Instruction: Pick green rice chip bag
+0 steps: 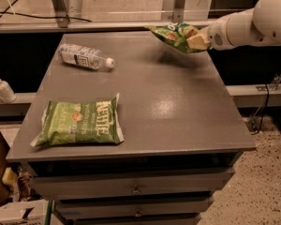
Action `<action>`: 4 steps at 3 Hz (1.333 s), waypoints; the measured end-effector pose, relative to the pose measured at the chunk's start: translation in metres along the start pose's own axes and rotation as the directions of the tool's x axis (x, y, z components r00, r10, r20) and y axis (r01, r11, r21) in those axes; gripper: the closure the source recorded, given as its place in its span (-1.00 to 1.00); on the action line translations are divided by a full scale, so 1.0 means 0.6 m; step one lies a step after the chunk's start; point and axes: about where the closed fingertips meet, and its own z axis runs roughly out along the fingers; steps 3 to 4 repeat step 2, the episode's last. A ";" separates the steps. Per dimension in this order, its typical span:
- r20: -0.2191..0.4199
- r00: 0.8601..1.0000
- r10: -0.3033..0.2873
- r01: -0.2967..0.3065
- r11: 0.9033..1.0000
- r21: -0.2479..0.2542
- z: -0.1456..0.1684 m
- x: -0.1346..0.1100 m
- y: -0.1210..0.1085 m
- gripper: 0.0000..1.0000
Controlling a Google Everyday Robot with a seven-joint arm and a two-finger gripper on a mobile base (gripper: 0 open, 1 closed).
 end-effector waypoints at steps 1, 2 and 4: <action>0.062 0.997 0.054 -0.052 0.998 -0.037 -0.045 -0.032 -0.001 1.00; 0.062 0.997 0.054 -0.052 0.998 -0.037 -0.045 -0.032 -0.001 1.00; 0.062 0.997 0.054 -0.052 0.998 -0.037 -0.045 -0.032 -0.001 1.00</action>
Offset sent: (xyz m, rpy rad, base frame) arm -0.0109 -0.0038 0.0244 0.0674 -0.0059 0.0112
